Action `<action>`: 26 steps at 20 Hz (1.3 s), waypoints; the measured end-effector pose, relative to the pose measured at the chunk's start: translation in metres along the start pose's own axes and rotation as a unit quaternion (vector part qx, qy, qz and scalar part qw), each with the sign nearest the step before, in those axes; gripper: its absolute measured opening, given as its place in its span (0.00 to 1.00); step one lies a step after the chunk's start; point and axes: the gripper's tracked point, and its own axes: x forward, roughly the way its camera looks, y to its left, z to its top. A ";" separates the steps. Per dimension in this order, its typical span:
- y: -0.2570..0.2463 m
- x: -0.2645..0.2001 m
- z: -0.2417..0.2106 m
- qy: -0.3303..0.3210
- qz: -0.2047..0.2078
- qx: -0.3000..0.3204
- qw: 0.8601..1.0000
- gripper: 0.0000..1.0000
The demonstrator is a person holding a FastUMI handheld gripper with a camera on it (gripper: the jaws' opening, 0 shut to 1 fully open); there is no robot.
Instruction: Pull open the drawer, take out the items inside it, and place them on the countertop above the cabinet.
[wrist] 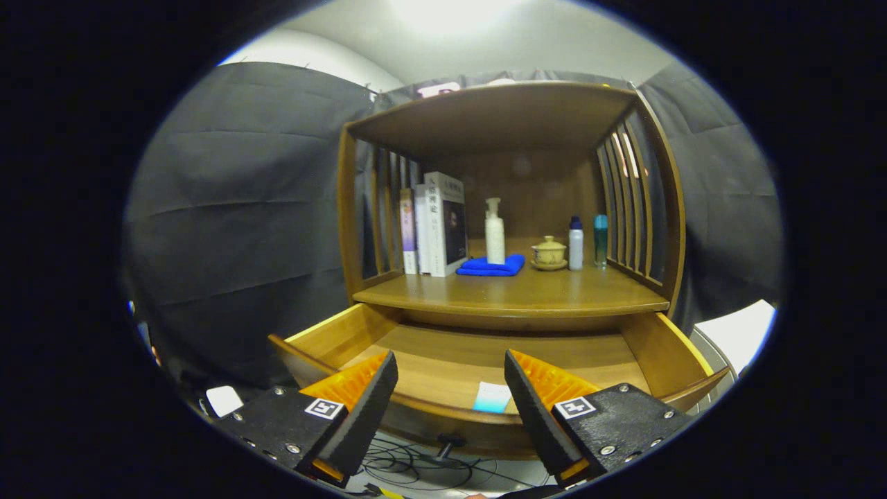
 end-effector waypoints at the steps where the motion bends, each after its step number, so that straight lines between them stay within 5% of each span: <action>1: -0.006 0.010 0.004 0.013 -0.003 -0.002 1.000 0.95; 9: -0.022 0.072 -0.009 0.149 0.016 0.012 0.989 0.94; 19: -0.008 0.104 -0.061 0.328 0.046 0.061 0.941 0.96; 26: -0.042 0.114 -0.108 0.410 0.002 0.046 0.911 0.96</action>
